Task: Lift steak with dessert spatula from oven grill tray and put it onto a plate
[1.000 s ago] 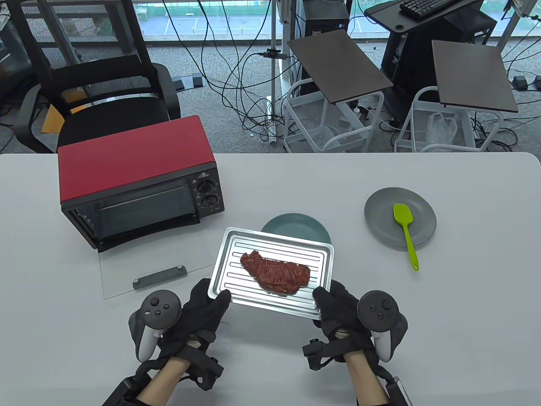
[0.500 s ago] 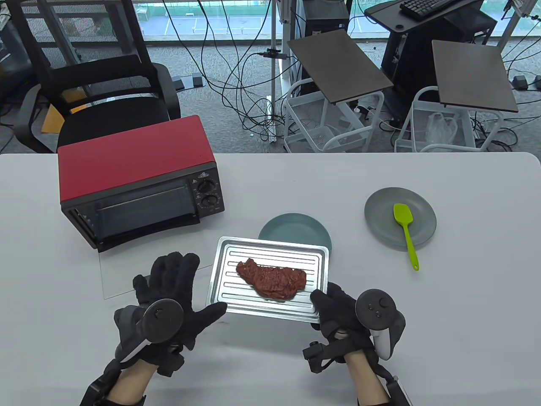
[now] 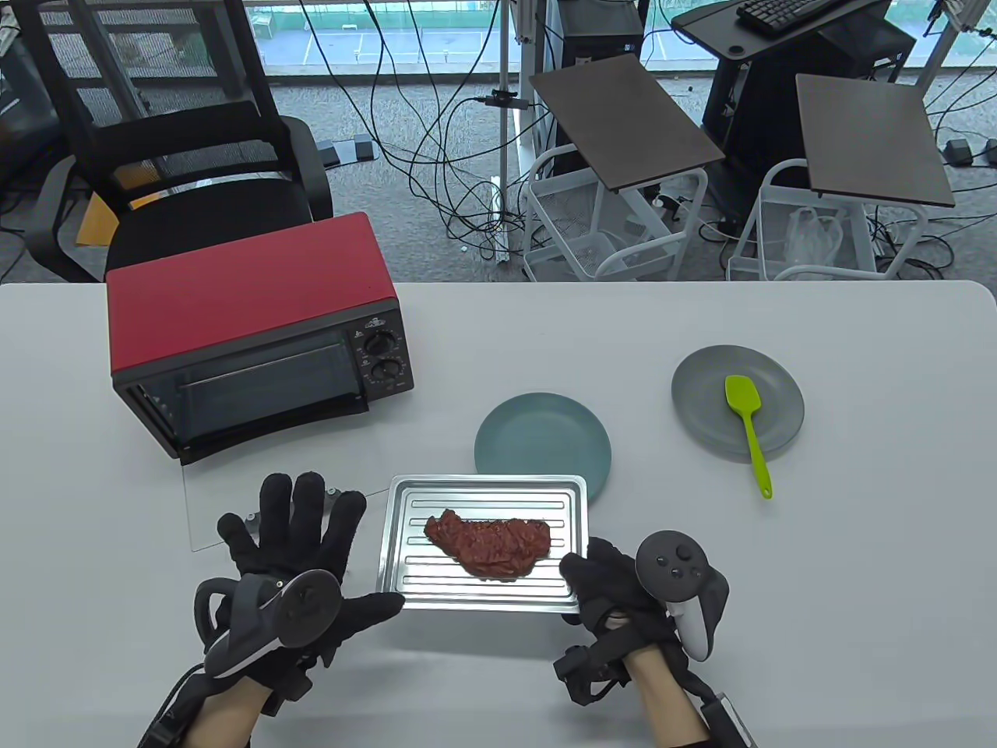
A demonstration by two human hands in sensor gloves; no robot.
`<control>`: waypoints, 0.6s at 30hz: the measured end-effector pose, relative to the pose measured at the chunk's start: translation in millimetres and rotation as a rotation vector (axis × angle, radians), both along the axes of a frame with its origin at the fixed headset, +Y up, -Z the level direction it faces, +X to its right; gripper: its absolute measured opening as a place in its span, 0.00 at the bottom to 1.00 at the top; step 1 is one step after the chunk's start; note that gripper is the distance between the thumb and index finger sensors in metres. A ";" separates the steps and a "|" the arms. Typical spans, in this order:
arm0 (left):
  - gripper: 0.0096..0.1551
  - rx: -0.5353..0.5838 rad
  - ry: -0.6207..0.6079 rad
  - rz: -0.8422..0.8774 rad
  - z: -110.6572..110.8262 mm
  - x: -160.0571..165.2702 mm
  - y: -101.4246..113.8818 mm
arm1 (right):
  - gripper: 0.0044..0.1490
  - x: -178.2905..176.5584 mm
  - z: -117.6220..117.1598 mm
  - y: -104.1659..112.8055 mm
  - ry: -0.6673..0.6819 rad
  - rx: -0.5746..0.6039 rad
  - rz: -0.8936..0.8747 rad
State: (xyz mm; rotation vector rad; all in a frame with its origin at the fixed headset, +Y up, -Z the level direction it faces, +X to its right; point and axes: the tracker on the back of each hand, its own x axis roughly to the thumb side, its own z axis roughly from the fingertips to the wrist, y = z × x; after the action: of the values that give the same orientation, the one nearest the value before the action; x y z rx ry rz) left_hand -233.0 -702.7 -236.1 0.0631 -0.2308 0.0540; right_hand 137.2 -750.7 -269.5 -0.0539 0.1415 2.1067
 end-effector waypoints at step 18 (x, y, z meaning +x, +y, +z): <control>0.70 -0.055 0.026 -0.039 -5.3 -1.1 -12.0 | 0.24 -5.9 -2.3 -16.6 0.048 -0.130 0.076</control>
State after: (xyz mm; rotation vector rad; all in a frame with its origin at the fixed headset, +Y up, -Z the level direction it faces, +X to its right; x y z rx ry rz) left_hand -234.1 -714.7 -241.3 0.0046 -0.2045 0.0207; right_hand 131.3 -767.2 -271.8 -0.0884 0.3098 2.1732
